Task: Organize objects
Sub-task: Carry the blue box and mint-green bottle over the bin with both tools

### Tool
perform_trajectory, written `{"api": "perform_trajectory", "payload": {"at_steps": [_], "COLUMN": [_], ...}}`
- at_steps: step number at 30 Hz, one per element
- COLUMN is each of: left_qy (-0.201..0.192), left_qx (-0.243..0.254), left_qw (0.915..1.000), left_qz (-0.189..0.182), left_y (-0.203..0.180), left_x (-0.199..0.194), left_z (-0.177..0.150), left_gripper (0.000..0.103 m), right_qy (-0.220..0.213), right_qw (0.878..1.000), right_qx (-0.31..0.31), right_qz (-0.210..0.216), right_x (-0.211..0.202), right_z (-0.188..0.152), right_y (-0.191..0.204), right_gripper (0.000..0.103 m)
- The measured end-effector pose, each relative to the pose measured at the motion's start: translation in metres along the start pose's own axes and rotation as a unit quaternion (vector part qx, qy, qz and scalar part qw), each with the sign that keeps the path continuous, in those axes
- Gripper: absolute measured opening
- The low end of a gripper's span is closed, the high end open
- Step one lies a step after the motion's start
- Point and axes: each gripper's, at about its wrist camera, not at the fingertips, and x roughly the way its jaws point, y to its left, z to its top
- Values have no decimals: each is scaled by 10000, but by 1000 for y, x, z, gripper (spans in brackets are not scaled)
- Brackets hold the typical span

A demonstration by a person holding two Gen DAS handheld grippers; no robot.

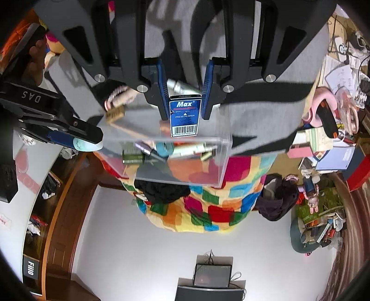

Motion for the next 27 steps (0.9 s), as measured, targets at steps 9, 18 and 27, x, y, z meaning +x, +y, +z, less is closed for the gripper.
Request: {"api": "perform_trajectory", "payload": {"at_steps": [9,18,27], "left_qy": [43,453,624], "left_qx": [88,150,257], "left_qw": [9999,9988,9977], "left_qz": [84,74,83], "left_y": [1,3,1], "left_x": [27,66,81], "left_z": [30,48,49], "left_gripper": [27,27,27], "right_qy": [173,787,1136], "right_qw": [9996,9961,9926], "right_qx": [141,279,297], "right_qz": [150,290,293], "right_x": [25,77,99], "right_z": [23,32,29], "right_y": [-7,-12,-15], "right_gripper": [71,71,71]}}
